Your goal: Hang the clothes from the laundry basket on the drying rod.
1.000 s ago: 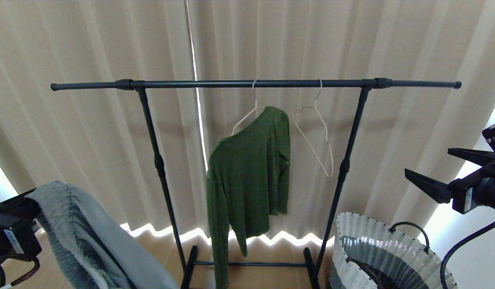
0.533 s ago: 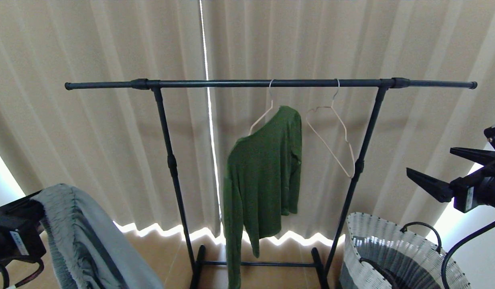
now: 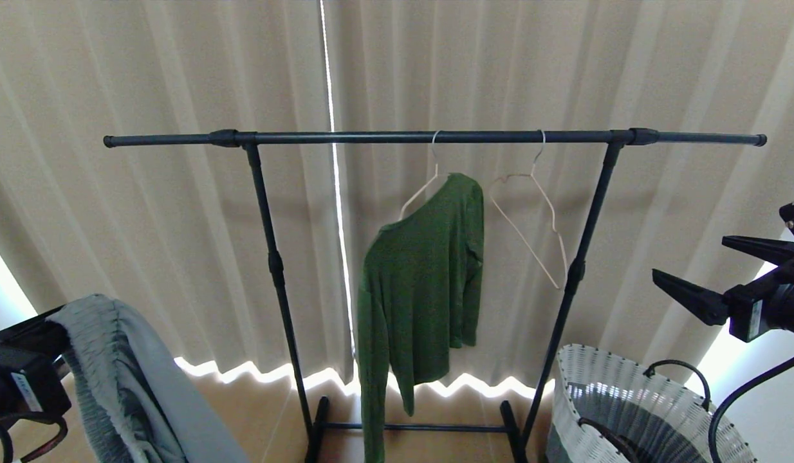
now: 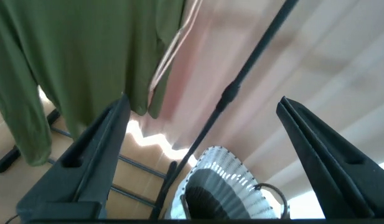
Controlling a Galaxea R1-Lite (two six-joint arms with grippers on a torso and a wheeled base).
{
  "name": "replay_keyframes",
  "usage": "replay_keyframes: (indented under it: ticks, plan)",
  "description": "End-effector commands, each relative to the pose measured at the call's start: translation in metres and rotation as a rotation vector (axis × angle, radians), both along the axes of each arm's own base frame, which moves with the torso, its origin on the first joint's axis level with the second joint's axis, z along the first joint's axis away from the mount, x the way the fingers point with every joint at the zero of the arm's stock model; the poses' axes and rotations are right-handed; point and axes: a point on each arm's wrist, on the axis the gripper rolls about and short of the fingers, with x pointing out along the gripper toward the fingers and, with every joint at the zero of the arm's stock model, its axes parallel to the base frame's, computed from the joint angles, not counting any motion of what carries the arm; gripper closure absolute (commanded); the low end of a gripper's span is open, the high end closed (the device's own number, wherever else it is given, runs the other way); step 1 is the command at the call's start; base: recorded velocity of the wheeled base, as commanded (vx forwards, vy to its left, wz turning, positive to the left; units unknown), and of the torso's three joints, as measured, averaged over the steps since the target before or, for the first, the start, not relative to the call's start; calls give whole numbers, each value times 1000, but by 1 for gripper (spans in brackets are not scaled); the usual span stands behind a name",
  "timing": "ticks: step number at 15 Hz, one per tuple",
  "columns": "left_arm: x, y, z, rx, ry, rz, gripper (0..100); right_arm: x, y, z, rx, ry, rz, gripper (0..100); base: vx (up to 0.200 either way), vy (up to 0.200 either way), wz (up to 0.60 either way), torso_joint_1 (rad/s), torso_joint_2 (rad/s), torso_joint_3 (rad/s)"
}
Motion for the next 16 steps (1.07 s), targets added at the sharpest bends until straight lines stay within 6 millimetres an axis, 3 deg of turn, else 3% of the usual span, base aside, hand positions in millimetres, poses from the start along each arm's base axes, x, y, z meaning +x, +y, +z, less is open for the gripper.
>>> replay_keyframes:
  ticks: [1, 5, 8, 16]
  plan:
    - [1, 0, -1, 1, 6, 1, 100, 0, 0, 0, 0, -1, 1, 0, 200, 0, 0, 7, -17, 7]
    - [0, 0, -2, 3, 8, 1, 100, 2, 2, -1, 1, 10, 11, 0, 200, 0, 0, 4, 4, -1]
    - [-2, -3, -2, 2, 3, -29, 100, 11, 16, -2, 51, 41, 66, 0, 0, 0, 0, 0, 0, 0]
    - [-4, -2, -1, 0, -7, -29, 100, 68, 47, -1, 103, 281, -88, 0, 0, 0, 0, 0, 0, 0]
